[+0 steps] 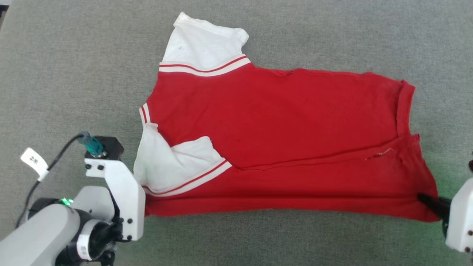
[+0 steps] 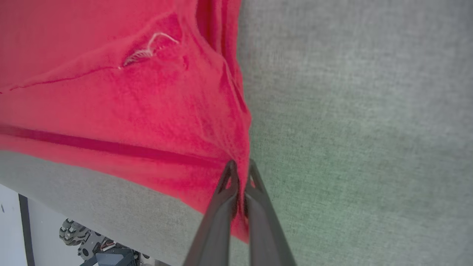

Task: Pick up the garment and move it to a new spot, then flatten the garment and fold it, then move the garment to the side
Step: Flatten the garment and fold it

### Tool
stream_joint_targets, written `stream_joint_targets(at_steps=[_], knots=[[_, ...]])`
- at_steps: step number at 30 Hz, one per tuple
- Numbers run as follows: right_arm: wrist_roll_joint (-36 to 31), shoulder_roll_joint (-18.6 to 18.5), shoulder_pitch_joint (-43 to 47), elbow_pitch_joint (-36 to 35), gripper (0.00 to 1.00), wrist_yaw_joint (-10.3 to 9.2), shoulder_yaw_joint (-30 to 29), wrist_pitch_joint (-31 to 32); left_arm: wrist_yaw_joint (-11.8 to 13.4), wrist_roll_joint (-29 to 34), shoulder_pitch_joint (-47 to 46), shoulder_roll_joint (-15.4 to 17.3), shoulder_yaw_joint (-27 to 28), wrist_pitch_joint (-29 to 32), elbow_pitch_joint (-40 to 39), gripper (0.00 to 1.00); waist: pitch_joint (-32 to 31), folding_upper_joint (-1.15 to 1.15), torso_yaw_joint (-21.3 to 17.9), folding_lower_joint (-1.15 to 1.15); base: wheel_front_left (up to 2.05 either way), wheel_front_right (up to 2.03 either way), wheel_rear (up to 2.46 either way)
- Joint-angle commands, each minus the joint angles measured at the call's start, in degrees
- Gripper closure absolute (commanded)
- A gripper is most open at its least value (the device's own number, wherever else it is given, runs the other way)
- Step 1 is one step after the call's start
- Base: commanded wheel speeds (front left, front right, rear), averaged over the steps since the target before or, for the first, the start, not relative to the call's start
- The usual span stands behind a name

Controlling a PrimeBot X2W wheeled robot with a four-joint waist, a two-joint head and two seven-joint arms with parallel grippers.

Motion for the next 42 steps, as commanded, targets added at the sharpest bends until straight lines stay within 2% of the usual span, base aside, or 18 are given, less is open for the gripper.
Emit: stream_joint_targets(at_steps=[1,4,5,6,7,8,9,10,12,16,21,24,29,35,38,42], knots=[[-0.7,0.5,0.7,0.6,1.0,-0.04,-0.4,-0.4,-0.1,-0.3,0.8,-0.3,-0.2,-0.2,0.7,1.0,0.2,0.0,-0.2,0.0,0.0,0.0,0.0],[-1.4,2.1,0.9,3.1,1.0,-0.03,0.5,-2.0,-0.9,-0.9,0.9,-1.6,-0.2,-1.1,3.2,1.0,0.7,0.0,-0.6,0.0,0.0,0.0,0.0],[-2.0,2.1,0.5,4.3,1.0,-0.03,1.1,-2.8,-1.3,-0.9,0.5,-2.1,-0.2,-1.2,4.2,0.93,0.9,0.0,-0.8,0.0,0.0,0.0,0.0],[-2.6,2.1,0.2,5.8,0.95,-0.04,1.7,-3.8,-1.7,-1.1,0.1,-2.6,-0.2,-1.4,5.5,0.67,1.0,0.0,-0.9,0.0,0.0,0.0,0.0],[-2.6,2.6,-0.5,7.3,0.73,-0.04,2.2,-4.6,-2.1,-1.2,-0.3,-3.1,-0.3,-1.4,6.6,0.57,1.1,0.0,-1.1,0.0,0.0,0.0,0.0],[-3.2,2.5,-0.9,8.7,0.62,-0.04,3.1,-5.5,-2.6,-1.4,-0.7,-3.6,-0.4,-1.4,7.7,0.51,1.2,0.0,-1.2,0.0,0.0,0.0,0.0],[-3.8,2.2,-1.4,9.9,0.43,-0.04,3.9,-6.4,-3.0,-1.5,-1.2,-4.0,-0.4,-1.6,8.6,0.22,1.3,0.0,-1.3,0.0,0.0,0.0,0.0],[-3.6,2.4,-1.8,11.0,0.0,-0.06,4.4,-7.2,-3.3,-1.2,-1.8,-4.1,-0.1,-2.1,9.2,0.0,1.3,0.0,-1.4,0.0,0.0,0.0,0.0],[-3.7,1.9,-2.9,12.1,0.0,-0.09,5.5,-8.9,-3.9,-1.4,-2.5,-4.0,0.5,-2.4,10.0,0.0,1.2,0.0,-1.8,0.0,0.0,0.0,0.0],[-2.8,0.5,-4.1,11.0,0.0,-0.17,5.9,-11.4,-3.8,-0.7,-4.1,-1.2,2.3,-2.4,8.9,0.0,0.5,0.0,-2.9,0.0,0.0,0.0,0.0],[-1.4,1.6,-5.9,6.4,0.0,-0.02,5.3,-15.6,-3.0,0.5,-7.0,3.0,4.1,-0.5,5.4,0.0,-0.4,0.0,-4.6,0.0,0.0,0.0,0.0],[-2.1,3.0,-7.9,3.3,0.0,-0.02,4.8,-21.4,-4.0,1.6,-11.2,4.4,5.0,1.0,4.4,0.0,-0.4,0.0,-6.5,0.0,0.0,0.0,0.0],[-4.4,5.3,-11.8,1.7,0.0,-0.02,6.3,-32.4,-8.1,3.6,-18.6,3.3,5.2,0.5,8.1,0.0,0.4,0.0,-9.9,0.0,0.0,0.0,0.0],[-6.9,7.7,-16.1,4.6,0.0,-0.02,10.4,-45.6,-13.6,6.1,-28.0,0.1,5.0,-1.4,17.7,0.0,2.4,0.0,-15.1,0.0,0.0,0.0,0.0],[-7.5,8.2,-17.7,6.8,0.0,-0.02,12.9,-50.2,-16.0,7.6,-32.0,-0.8,4.5,-2.2,23.9,0.0,3.7,0.0,-17.5,0.0,0.0,0.0,0.0],[-8.1,8.4,-19.3,8.9,0.0,-0.02,15.4,-53.8,-17.4,8.6,-35.5,-1.6,4.4,-2.4,29.9,0.0,5.0,0.0,-20.1,0.0,0.0,0.0,0.0]])
